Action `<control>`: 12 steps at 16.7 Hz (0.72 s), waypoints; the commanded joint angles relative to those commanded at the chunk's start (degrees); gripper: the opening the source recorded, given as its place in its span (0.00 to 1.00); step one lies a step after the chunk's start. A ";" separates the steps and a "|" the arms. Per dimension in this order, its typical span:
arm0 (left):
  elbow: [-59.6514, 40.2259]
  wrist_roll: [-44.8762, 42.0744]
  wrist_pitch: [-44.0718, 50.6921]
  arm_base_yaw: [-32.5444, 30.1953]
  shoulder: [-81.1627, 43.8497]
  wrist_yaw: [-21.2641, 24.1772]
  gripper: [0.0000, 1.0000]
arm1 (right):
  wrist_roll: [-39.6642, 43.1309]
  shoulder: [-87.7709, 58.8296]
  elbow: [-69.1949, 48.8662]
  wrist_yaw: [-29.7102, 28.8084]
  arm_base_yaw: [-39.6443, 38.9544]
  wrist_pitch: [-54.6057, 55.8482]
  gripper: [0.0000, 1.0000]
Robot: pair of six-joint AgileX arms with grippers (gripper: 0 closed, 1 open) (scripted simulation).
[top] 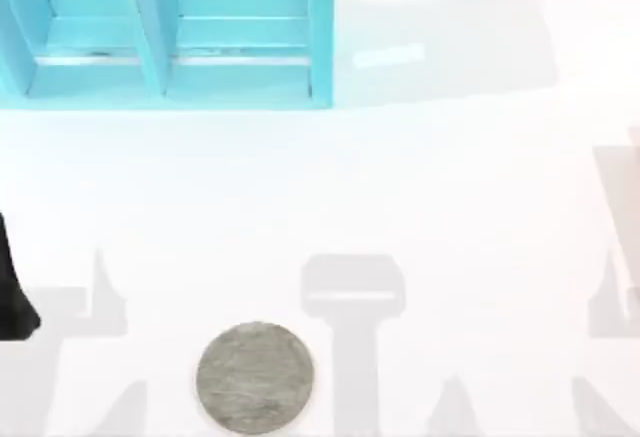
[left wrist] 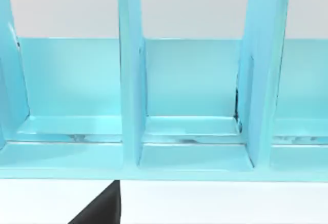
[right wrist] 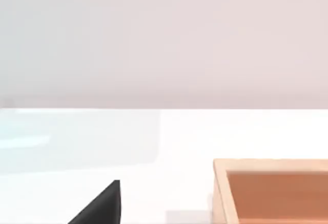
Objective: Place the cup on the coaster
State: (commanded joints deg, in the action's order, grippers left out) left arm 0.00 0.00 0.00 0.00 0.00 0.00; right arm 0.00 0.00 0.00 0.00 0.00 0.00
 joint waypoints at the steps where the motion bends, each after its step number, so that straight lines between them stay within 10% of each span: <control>1: 0.00 0.00 0.00 0.00 0.00 0.00 1.00 | 0.00 0.00 0.00 0.00 0.00 0.00 1.00; 12: -27.39 -31.85 16.99 -0.54 -29.11 -1.94 1.00 | 0.00 0.00 0.00 0.00 0.00 0.00 1.00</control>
State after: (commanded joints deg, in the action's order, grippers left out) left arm -27.39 -31.85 16.99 -0.54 -29.11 -1.94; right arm 0.00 0.00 0.00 0.00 0.00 0.00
